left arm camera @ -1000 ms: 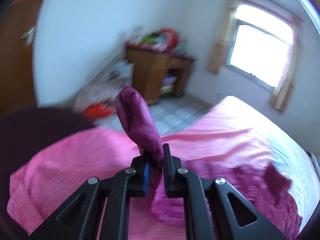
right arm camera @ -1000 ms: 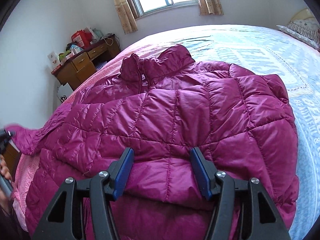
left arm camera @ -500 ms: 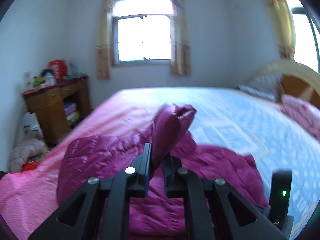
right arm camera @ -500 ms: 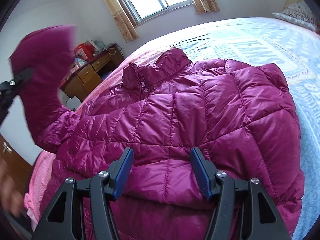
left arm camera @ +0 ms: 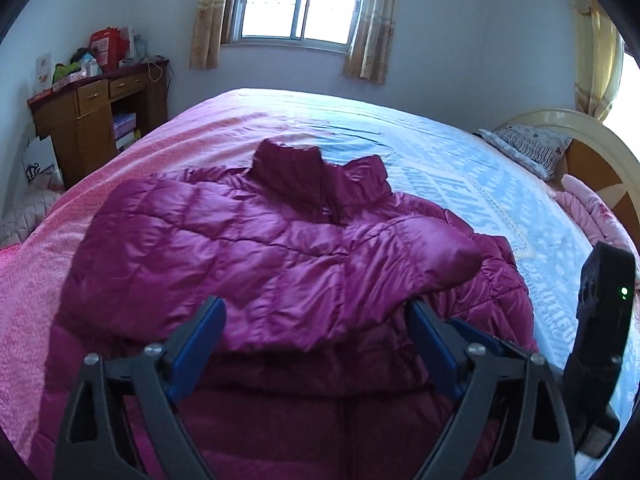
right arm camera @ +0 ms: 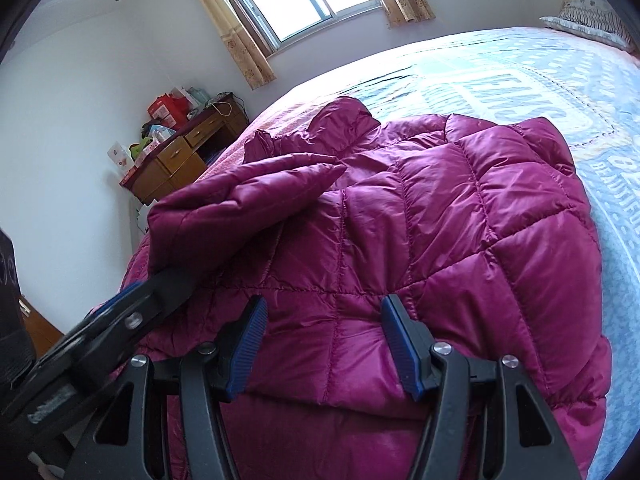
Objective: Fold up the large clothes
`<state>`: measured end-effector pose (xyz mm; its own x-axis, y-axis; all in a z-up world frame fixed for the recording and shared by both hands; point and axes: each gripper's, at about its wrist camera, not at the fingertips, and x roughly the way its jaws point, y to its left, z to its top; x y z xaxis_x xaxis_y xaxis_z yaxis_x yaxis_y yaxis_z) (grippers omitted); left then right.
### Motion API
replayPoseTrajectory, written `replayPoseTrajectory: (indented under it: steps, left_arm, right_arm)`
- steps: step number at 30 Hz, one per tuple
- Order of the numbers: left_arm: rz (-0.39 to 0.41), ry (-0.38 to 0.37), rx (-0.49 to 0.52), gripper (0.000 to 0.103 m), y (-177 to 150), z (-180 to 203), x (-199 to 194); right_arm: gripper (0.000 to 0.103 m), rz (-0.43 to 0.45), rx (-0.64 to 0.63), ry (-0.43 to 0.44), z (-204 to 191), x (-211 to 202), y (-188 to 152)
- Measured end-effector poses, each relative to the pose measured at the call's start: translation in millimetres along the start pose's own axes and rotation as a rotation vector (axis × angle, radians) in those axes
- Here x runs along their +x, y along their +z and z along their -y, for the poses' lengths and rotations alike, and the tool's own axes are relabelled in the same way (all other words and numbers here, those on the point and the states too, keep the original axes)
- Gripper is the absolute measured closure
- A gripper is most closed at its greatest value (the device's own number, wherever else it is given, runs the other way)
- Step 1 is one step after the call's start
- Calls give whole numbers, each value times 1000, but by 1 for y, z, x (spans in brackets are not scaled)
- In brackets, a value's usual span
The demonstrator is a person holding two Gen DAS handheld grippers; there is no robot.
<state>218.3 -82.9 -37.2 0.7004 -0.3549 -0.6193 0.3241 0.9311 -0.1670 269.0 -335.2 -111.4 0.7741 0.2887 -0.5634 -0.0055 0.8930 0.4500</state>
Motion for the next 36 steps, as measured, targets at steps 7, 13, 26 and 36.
replayPoseTrajectory:
  steps: [7,13,26,36]
  left_arm:
    - [73,63,-131,2,6,-59,-29]
    - [15,253,-221,2,12,-115,-6]
    - [-44,320,-232,2,9,-129,12]
    - [7,373,-182,2,38,-118,22]
  right_arm:
    - [42,-1,8,-11,-1,-3,-1]
    - [42,-30,-33,-17,-19,-37,-16]
    - [48,-96,126,-80,-9,9,31]
    - [71,-121,-22,-95,-40,-4,-12]
